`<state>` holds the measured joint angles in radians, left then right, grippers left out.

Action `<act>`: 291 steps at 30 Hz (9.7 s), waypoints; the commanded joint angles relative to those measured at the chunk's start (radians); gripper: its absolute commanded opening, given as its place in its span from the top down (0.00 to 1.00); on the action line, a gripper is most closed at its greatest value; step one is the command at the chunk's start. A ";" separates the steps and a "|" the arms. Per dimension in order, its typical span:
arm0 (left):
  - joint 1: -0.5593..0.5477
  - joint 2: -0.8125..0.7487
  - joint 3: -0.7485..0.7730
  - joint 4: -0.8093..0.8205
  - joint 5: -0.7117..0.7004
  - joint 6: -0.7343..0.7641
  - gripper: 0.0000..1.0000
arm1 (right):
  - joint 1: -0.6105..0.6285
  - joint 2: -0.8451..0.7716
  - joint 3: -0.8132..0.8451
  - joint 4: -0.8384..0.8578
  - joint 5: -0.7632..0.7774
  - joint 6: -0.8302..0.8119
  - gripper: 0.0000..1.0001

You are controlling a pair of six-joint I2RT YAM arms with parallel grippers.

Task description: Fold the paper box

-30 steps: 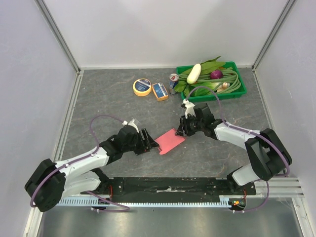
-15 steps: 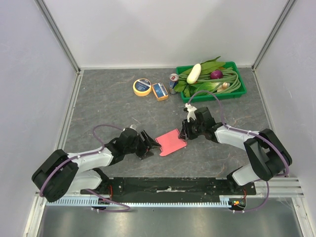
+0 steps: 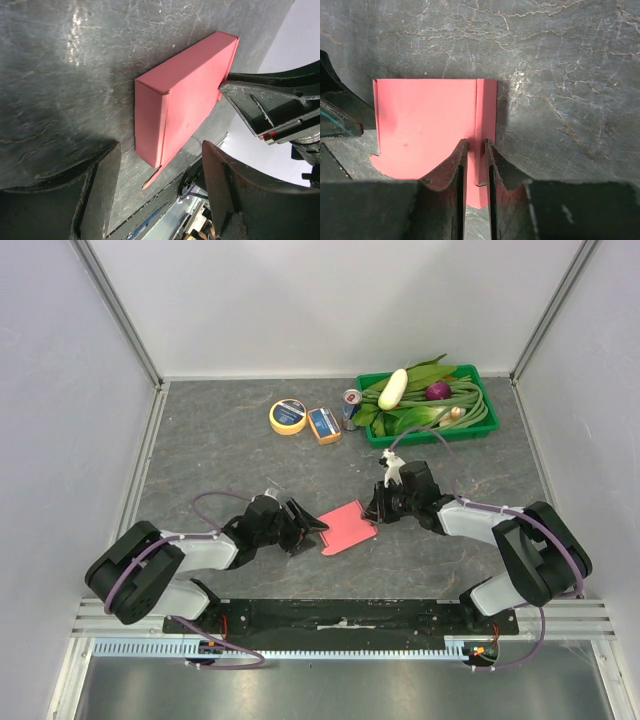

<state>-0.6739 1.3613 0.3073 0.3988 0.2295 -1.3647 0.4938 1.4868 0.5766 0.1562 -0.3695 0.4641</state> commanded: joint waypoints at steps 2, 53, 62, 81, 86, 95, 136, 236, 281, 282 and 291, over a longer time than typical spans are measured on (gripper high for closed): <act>0.005 0.077 0.036 0.103 0.039 0.002 0.28 | -0.060 0.033 -0.092 0.061 -0.066 0.044 0.86; 0.390 -0.154 -0.053 -0.242 0.797 0.044 0.83 | 1.012 -0.042 0.249 -0.258 1.199 -0.728 0.09; 0.390 -0.214 -0.051 -0.308 0.837 0.076 0.77 | 1.089 0.072 0.197 0.057 1.383 -0.973 0.24; 0.427 -0.743 0.062 -0.826 0.119 0.490 0.09 | 0.913 -0.030 0.235 -0.357 0.959 -0.684 0.70; 0.425 -1.082 0.003 -0.848 -0.022 0.471 0.17 | 0.716 0.006 0.360 -0.470 0.575 -0.659 0.70; 0.392 -0.886 -0.065 -0.557 0.100 0.584 0.30 | 0.496 0.225 0.641 -0.796 0.202 -0.705 0.68; 0.114 -0.278 0.027 0.160 0.116 1.010 0.44 | 0.385 0.339 0.707 -0.862 0.044 -0.739 0.72; -0.199 -0.367 0.039 -0.161 -0.438 0.679 0.98 | 0.411 0.112 0.463 -0.488 0.294 -0.390 0.35; -0.245 -0.335 0.141 -0.301 -0.541 0.688 0.98 | 0.377 -0.307 0.194 -0.514 0.549 -0.139 0.59; -0.245 -0.335 0.144 -0.307 -0.539 0.688 0.98 | 0.376 -0.307 0.186 -0.495 0.544 -0.140 0.59; -0.245 -0.329 0.165 -0.325 -0.535 0.690 0.98 | 0.377 -0.356 0.163 -0.452 0.537 -0.150 0.61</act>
<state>-0.9123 1.0233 0.4313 0.0925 -0.2878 -0.6659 0.8715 1.1740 0.7483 -0.3656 0.1761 0.3286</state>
